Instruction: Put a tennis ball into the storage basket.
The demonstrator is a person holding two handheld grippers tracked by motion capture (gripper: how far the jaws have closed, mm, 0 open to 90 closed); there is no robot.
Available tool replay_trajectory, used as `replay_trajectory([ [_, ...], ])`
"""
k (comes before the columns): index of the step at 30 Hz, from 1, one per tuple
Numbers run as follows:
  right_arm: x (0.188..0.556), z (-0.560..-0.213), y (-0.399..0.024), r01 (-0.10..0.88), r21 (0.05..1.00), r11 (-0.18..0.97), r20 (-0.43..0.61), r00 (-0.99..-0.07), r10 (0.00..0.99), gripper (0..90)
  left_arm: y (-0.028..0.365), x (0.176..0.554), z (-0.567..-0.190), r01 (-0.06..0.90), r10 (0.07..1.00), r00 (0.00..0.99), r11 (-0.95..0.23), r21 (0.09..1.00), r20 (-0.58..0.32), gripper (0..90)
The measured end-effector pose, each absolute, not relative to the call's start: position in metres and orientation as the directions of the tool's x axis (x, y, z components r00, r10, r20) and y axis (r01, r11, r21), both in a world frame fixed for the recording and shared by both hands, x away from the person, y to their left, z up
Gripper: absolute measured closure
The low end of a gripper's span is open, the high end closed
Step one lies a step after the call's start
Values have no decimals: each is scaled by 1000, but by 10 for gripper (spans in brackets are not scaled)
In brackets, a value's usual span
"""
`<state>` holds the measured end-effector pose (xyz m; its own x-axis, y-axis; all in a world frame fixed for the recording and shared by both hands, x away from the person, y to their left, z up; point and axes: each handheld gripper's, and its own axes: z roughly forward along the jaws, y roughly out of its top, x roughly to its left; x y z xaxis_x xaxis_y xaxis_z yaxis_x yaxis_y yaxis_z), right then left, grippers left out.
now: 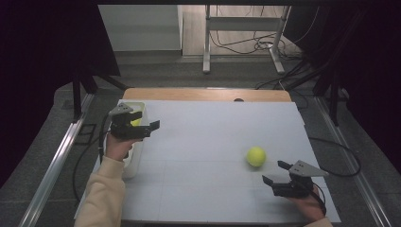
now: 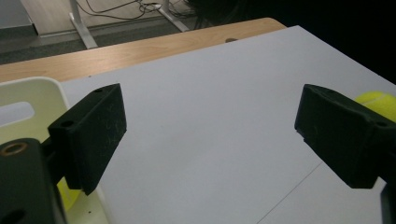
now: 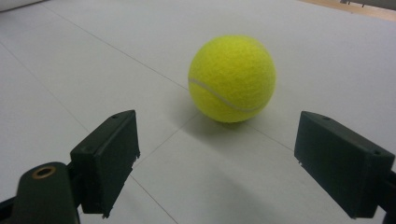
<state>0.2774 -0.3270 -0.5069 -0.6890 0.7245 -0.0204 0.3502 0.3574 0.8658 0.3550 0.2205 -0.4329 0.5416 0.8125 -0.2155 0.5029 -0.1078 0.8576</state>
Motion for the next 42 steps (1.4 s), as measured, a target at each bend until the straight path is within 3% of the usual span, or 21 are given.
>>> replay_trajectory([
  [42, 278, -507, -327, 349, 865, 360, -25, -687, 726, 145, 162, 351, -440, 484, 738, 656, -246, 840, -162, 96],
])
